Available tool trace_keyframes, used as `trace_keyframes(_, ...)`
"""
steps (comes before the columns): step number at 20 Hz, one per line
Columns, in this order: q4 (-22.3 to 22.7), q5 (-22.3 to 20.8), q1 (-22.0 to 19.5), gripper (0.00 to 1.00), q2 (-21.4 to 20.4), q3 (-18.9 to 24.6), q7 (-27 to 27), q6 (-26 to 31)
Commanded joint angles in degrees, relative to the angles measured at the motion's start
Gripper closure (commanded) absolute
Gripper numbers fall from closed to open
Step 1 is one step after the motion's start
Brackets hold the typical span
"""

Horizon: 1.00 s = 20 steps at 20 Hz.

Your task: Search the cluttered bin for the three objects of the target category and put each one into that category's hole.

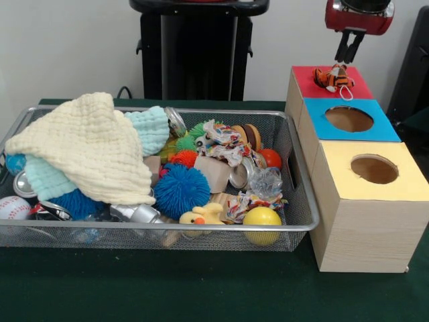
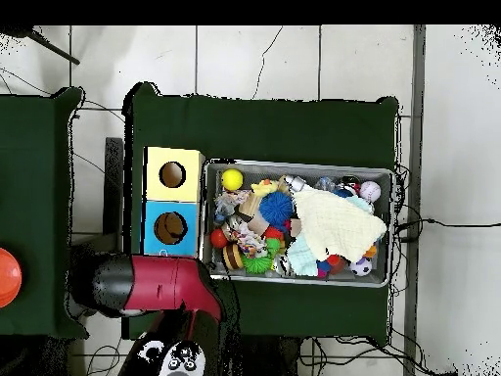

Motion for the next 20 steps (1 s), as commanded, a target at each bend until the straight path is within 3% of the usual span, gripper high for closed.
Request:
trace_keyframes(1, 1.4, -2.4, -2.8, 1.0, 1.3, 3.7, 4.7, -5.5)
trace_keyframes(10, 4.7, -0.6, -3.3, 1.0, 2.4, 5.1, 7.0, -12.1)
trace_keyframes(20, 6.0, 2.1, -4.2, 1.0, 2.3, 6.5, 9.0, -11.4)
